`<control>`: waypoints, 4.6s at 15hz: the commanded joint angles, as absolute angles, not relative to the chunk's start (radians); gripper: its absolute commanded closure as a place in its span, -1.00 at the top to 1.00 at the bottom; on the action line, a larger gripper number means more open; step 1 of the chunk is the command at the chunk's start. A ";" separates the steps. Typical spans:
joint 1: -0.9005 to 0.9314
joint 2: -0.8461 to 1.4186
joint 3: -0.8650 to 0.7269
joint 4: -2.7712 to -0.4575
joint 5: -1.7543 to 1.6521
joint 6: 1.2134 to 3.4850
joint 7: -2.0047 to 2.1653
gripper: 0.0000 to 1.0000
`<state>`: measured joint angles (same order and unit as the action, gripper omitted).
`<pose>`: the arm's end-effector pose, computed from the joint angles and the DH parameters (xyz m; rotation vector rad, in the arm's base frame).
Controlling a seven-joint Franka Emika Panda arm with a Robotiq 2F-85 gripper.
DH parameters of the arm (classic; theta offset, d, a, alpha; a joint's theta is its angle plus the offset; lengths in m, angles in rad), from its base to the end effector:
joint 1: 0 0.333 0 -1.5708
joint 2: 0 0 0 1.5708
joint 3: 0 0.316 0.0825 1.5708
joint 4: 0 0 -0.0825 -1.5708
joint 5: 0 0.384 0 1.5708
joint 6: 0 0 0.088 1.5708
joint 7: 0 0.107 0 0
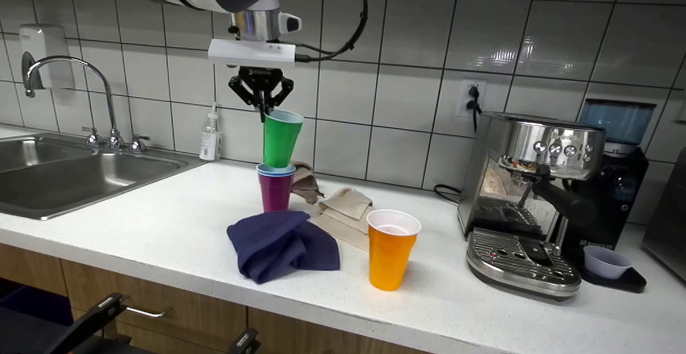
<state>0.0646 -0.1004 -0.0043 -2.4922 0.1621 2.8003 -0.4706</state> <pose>0.4948 0.0223 0.3672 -3.0155 -0.5944 -0.6487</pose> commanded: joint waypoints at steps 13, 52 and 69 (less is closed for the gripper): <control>0.067 -0.029 0.008 -2.500 0.089 2.910 -0.435 -0.98; 0.095 0.108 -0.040 -2.490 -0.342 2.994 -0.112 -0.71; 0.053 0.078 -0.003 -2.455 -0.220 2.891 -0.130 1.00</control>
